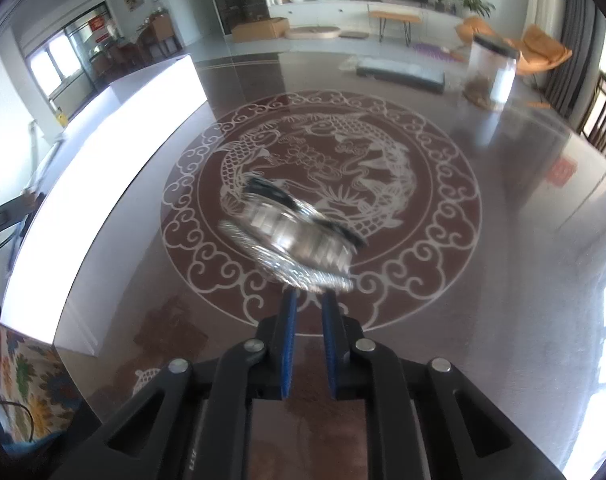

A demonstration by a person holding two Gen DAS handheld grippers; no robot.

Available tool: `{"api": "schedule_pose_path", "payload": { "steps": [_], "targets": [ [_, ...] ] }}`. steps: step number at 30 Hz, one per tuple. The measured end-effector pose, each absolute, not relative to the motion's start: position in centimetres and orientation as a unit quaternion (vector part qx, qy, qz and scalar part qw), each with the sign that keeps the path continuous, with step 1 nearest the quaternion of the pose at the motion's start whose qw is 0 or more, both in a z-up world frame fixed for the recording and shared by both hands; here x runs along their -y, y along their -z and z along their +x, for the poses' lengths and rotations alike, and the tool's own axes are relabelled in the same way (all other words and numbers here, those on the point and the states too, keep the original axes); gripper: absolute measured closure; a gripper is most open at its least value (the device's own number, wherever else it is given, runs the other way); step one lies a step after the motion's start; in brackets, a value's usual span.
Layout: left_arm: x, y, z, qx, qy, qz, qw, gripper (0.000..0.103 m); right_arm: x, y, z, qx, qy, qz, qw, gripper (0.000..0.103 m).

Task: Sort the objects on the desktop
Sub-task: 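Carry the glasses with the left gripper while the right gripper carries the claw clip to the box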

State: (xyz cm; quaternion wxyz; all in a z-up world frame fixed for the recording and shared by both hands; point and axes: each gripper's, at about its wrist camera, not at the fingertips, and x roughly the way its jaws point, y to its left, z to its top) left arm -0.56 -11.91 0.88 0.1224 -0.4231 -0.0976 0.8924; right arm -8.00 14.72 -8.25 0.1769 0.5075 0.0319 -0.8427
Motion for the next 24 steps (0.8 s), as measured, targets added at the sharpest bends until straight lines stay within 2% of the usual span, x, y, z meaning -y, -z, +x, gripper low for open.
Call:
{"api": "schedule_pose_path", "payload": {
  "steps": [3, 5, 6, 7, 11, 18, 22, 23, 24],
  "targets": [
    [12.6, -1.4, 1.2, 0.095, -0.893, -0.421, 0.125, 0.077, -15.1, 8.2, -8.0, -0.016, 0.851, 0.491, 0.184, 0.085],
    [13.0, -1.4, 2.0, 0.101, -0.891, -0.423, 0.131, 0.076, -14.5, 8.1, -8.2, -0.025, 0.852, 0.484, 0.200, 0.048],
    [13.1, -1.4, 2.3, 0.101, -0.890, -0.424, 0.132, 0.076, -14.0, 7.8, -8.2, -0.040, 0.856, 0.473, 0.207, 0.011],
    [13.2, -1.3, 2.6, 0.099, -0.890, -0.425, 0.133, 0.076, -13.3, 7.5, -8.0, -0.062, 0.862, 0.452, 0.220, 0.001],
    [12.9, -0.6, 3.1, 0.102, -0.887, -0.430, 0.135, 0.077, -10.7, 8.4, -9.3, -0.124, 0.844, 0.448, 0.267, 0.000],
    [11.7, -0.2, 3.8, 0.094, -0.885, -0.436, 0.134, 0.077, -6.6, 12.2, -10.0, -0.179, 0.821, 0.439, 0.319, 0.000],
    [11.2, 0.0, 4.0, 0.092, -0.882, -0.440, 0.139, 0.076, -5.9, 12.8, -11.4, -0.169, 0.828, 0.429, 0.319, 0.000],
    [11.2, 0.0, 4.0, 0.092, -0.882, -0.440, 0.139, 0.076, -6.0, 12.9, -11.7, -0.157, 0.826, 0.434, 0.325, 0.007],
    [11.1, 0.0, 4.1, 0.092, -0.882, -0.440, 0.138, 0.076, -6.0, 13.1, -12.1, -0.145, 0.821, 0.442, 0.332, 0.022]
  ]
}}
